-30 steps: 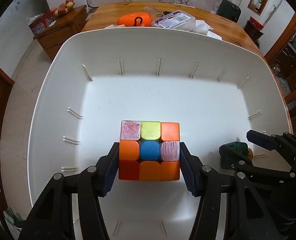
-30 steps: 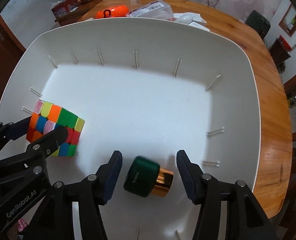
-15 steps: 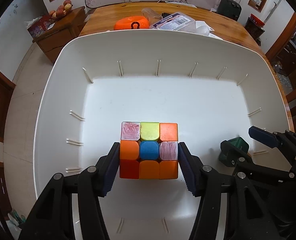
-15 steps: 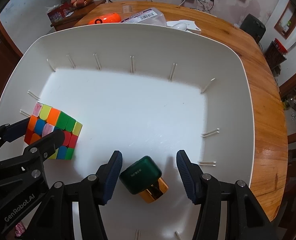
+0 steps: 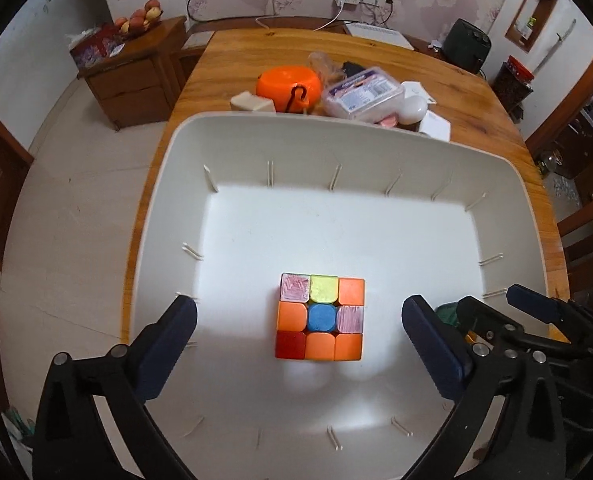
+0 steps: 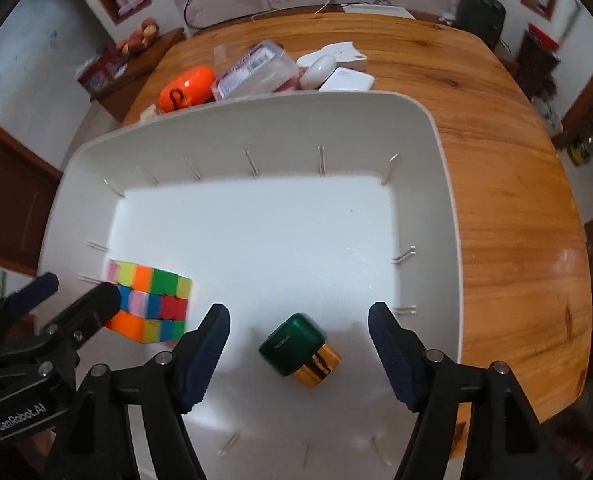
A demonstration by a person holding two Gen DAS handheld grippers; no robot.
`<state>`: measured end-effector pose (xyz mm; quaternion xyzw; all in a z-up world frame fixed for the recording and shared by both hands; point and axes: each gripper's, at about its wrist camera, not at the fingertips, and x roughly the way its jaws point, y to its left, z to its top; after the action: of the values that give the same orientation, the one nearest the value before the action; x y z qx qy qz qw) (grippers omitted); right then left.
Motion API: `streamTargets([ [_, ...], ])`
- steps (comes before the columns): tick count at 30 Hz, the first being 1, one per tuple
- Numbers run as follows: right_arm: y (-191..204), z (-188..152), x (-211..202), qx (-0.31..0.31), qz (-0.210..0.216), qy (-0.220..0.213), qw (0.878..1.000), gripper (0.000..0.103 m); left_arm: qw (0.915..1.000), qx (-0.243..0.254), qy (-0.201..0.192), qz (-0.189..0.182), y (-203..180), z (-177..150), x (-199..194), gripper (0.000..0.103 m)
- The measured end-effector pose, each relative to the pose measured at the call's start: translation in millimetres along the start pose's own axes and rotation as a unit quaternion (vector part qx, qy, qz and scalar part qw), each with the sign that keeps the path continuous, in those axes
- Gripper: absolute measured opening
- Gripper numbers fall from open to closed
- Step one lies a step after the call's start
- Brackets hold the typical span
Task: Organize rigid objects
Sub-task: 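Grasp the beige block with the left tool while the right tool grasps the white charger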
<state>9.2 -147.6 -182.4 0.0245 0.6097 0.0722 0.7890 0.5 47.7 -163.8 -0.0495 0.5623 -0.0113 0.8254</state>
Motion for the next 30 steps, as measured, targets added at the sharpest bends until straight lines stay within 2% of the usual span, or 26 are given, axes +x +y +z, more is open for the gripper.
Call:
streamTargets([
  [3,1.6,1.9,-15.7,0.002,0.006,-0.003,1.0,0.073,0.9998,0.016,-0.004,0.006,-5.8,5.8,-13.1,0.102],
  [13,10.9,21.9,-73.9,-0.045,-0.024,-0.053,0.997,0.073,0.9973,0.067,-0.028,0.01,-21.2,37.3,-66.0,0.102],
  [16,11.6,37.9,-91.9,-0.049,-0.011,-0.054,0.997,0.073,0.9966,0.07,-0.044,0.006,-21.4,52.6,-81.4,0.102],
  [21,12.5,66.8,-120.1,-0.056,0.015,-0.069,0.996,0.073,0.9956,0.066,-0.063,0.023,-17.0,87.5,-98.8,0.102],
  [26,16.1,96.2,-137.1,-0.063,-0.012,-0.087,0.994,0.073,0.9957,0.048,-0.075,0.024,-5.0,123.3,-108.0,0.102],
  [30,11.7,124.2,-144.5,-0.046,-0.003,-0.089,0.995,0.073,0.9958,0.041,-0.079,0.02,6.3,149.0,-108.9,0.102],
])
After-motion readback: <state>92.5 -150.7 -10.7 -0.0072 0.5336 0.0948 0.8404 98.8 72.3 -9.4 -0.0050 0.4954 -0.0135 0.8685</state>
